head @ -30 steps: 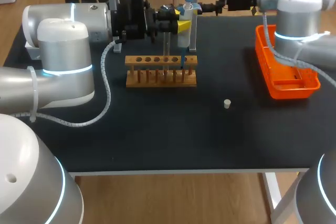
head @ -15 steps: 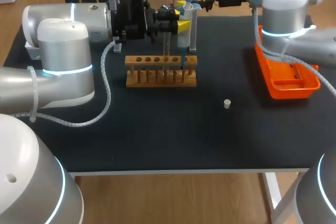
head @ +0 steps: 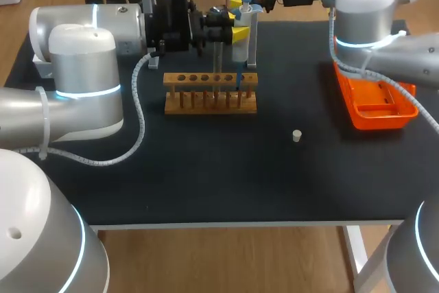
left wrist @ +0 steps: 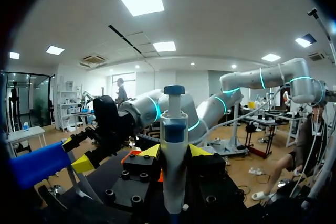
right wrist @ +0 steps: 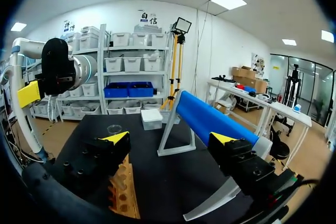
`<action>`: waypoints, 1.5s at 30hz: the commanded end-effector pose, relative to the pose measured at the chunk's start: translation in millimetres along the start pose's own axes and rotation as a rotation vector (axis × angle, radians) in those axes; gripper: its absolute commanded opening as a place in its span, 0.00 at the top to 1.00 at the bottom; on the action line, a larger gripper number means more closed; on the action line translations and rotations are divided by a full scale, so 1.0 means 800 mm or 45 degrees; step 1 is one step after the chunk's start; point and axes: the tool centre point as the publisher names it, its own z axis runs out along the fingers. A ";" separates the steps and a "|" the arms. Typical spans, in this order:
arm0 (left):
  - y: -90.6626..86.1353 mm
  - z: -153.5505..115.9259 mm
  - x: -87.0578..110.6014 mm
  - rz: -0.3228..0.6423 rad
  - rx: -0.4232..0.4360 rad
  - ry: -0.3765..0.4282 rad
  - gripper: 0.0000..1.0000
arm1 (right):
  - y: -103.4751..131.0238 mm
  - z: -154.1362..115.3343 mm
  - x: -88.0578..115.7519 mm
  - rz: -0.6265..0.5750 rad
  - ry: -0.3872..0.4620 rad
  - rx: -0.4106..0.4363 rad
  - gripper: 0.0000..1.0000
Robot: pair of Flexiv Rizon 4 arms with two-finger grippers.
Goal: Invert the test tube, pick up the pipette, mount the tip to pipette, aspirate from beaker and dispense into the tube, eject the tip, return the pipette, and cap with the stopper.
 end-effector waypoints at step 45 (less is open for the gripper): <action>-0.001 0.000 0.000 -0.001 -0.003 -0.001 1.00 | 0.017 0.034 0.007 -0.008 -0.024 0.027 0.00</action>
